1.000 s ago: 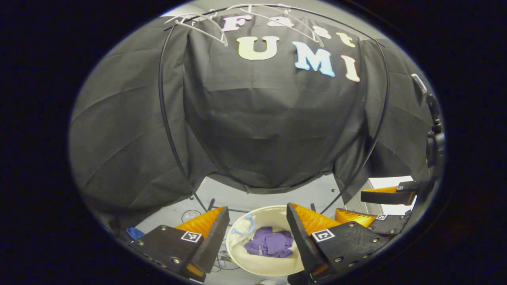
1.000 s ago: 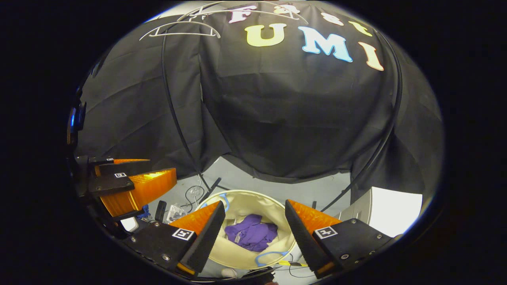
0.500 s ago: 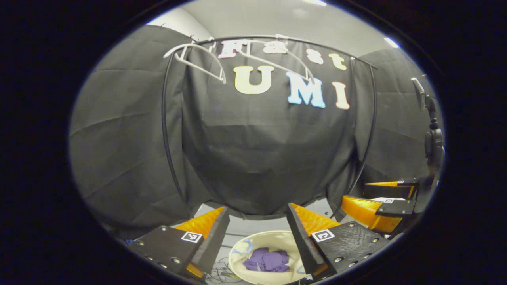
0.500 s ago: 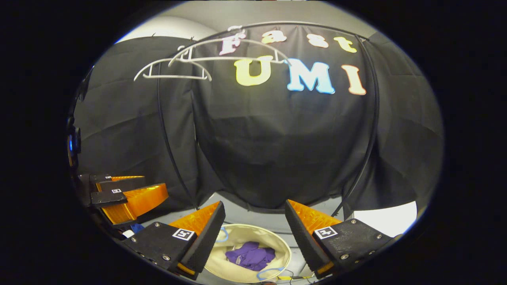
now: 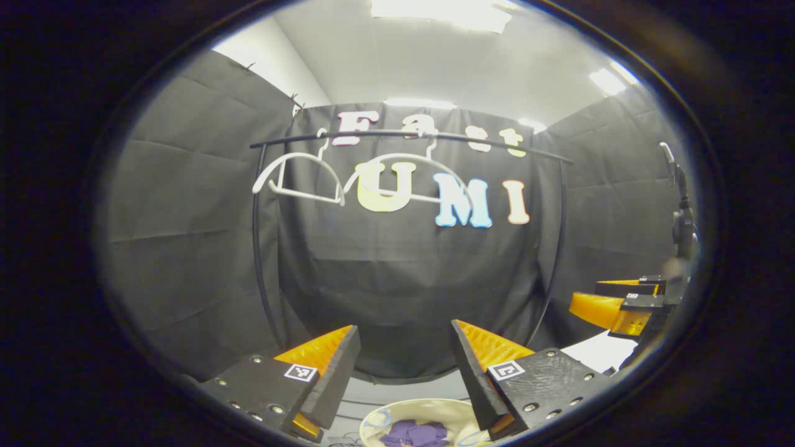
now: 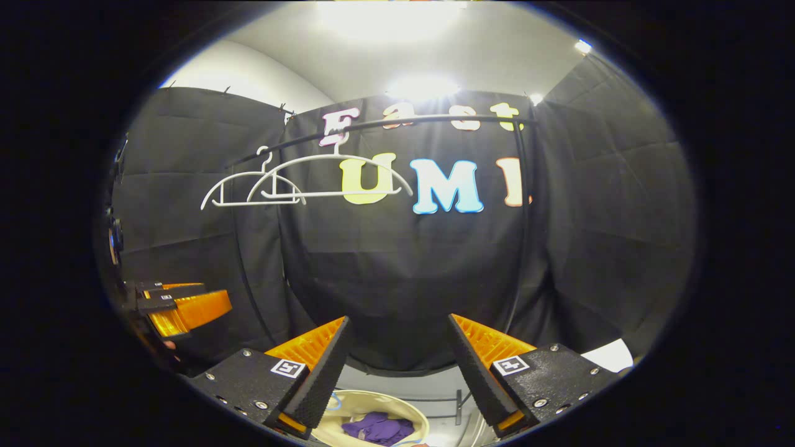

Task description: Grasp the clothes on the hanger with both hands and then place them into the laundry hamper below.

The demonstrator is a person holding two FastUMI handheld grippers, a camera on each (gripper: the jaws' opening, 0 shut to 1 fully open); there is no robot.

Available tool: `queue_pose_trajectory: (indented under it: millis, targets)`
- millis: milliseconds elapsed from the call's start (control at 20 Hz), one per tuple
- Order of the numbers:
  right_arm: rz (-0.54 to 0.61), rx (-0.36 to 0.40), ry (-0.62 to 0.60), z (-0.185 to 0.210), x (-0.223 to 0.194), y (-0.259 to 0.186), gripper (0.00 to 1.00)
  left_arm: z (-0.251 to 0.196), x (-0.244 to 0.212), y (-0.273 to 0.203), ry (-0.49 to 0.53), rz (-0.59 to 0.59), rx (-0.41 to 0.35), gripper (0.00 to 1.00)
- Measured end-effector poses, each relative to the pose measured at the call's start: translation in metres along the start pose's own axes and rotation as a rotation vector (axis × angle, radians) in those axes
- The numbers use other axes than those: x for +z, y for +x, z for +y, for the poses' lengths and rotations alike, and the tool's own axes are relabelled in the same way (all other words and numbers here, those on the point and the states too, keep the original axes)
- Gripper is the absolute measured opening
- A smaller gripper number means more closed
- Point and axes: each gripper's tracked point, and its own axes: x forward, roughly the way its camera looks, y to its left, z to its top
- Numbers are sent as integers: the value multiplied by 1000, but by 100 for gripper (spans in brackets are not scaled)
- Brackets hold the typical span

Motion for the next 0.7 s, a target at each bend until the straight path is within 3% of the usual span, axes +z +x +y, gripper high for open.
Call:
queue_pose_trajectory:
  millis: [200,400,700]
  targets:
    - [-84,-49,1,-32,36,-31,92,-31,50,-16,1,-88,-37,90]
    - [-134,-93,-6,-68,56,-67,92,-58,84,-35,16,-143,-22,89]
    - [-197,-174,2,-114,56,-120,94,-82,83,-81,43,-167,-4,89]
